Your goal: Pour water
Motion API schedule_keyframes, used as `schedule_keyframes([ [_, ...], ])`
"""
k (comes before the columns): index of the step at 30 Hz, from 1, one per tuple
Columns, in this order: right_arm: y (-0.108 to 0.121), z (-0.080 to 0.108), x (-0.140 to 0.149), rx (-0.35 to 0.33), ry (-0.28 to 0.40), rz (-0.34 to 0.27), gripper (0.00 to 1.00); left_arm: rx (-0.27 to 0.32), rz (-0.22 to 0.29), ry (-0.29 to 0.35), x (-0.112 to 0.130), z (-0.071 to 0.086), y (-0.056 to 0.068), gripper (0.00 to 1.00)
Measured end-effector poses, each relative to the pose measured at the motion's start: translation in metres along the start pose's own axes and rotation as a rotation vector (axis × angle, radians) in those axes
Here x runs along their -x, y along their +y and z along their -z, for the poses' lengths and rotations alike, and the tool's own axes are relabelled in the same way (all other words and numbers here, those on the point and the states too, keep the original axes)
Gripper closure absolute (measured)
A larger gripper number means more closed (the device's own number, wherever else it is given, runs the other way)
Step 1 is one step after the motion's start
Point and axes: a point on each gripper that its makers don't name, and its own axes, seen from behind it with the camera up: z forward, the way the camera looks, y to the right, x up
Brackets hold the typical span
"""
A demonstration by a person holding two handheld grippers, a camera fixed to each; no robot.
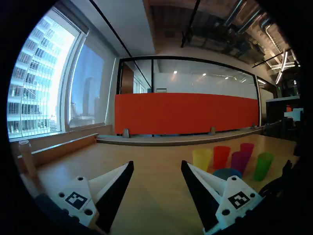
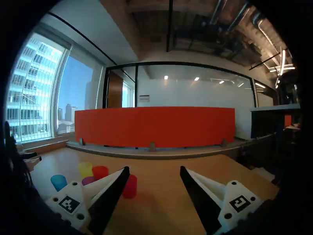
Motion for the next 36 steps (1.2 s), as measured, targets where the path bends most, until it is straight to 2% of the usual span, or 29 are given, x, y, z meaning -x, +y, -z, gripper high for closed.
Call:
schedule_keyframes([
  [14,-0.001,0.001,-0.006,-0.004,0.010,0.005,0.00,0.012,-0.001,-0.011,0.003,-0.001,0.003,0.10],
  [26,0.007,0.005,-0.008,-0.008,0.037,0.007,0.00,0.012,-0.003,-0.011,0.003,-0.001,0.003,0.10],
  [36,0.017,0.010,-0.012,0.003,0.059,0.051,0.00,0.013,-0.003,-0.011,0.003,-0.002,0.003,0.10],
])
